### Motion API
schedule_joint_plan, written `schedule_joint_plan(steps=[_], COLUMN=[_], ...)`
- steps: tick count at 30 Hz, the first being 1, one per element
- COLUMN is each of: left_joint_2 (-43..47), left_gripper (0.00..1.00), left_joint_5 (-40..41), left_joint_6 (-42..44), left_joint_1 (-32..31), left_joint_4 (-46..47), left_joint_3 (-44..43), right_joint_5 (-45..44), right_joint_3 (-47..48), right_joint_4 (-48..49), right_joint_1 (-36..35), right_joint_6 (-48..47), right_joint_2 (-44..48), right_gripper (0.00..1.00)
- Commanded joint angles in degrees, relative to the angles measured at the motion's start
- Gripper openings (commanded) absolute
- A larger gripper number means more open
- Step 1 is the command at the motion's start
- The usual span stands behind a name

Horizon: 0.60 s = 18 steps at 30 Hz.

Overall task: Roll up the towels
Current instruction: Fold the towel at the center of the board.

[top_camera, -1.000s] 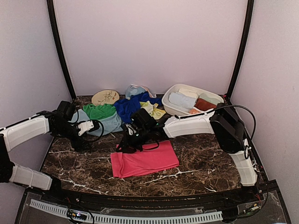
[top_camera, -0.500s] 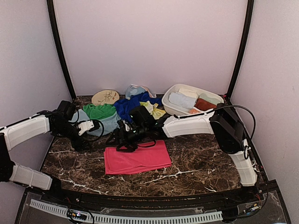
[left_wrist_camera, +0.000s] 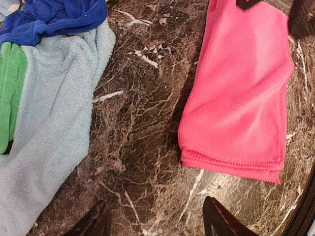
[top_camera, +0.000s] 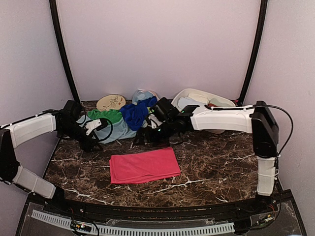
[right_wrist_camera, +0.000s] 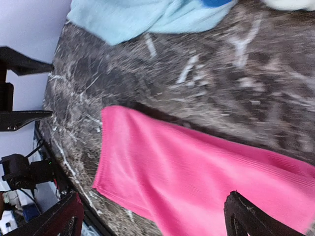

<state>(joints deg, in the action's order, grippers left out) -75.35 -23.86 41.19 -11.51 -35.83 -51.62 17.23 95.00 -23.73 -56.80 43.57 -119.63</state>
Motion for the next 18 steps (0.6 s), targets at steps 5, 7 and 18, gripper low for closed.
schedule_joint_plan(steps=[5,7,18], left_joint_2=[-6.0,-7.0,-14.1], left_gripper=[0.6,0.58,0.37], left_joint_5=[-2.8,-1.4,4.4], left_joint_6=[-1.5,-0.2,3.6], left_joint_1=[-8.3,-11.9,-16.3], left_joint_4=[3.7,4.9,7.9], left_joint_3=[-1.5,-0.6,3.9], right_joint_5=[-27.2,-20.6,-6.7], right_joint_3=[-32.1,-36.9,-27.6], right_joint_4=[14.0,17.9,9.3], right_joint_1=[13.1,16.6,11.7], right_joint_6=[-6.1,-8.0,-16.6], right_joint_2=[40.6,44.8,24.0], right_gripper=[1.0,1.0,0.11])
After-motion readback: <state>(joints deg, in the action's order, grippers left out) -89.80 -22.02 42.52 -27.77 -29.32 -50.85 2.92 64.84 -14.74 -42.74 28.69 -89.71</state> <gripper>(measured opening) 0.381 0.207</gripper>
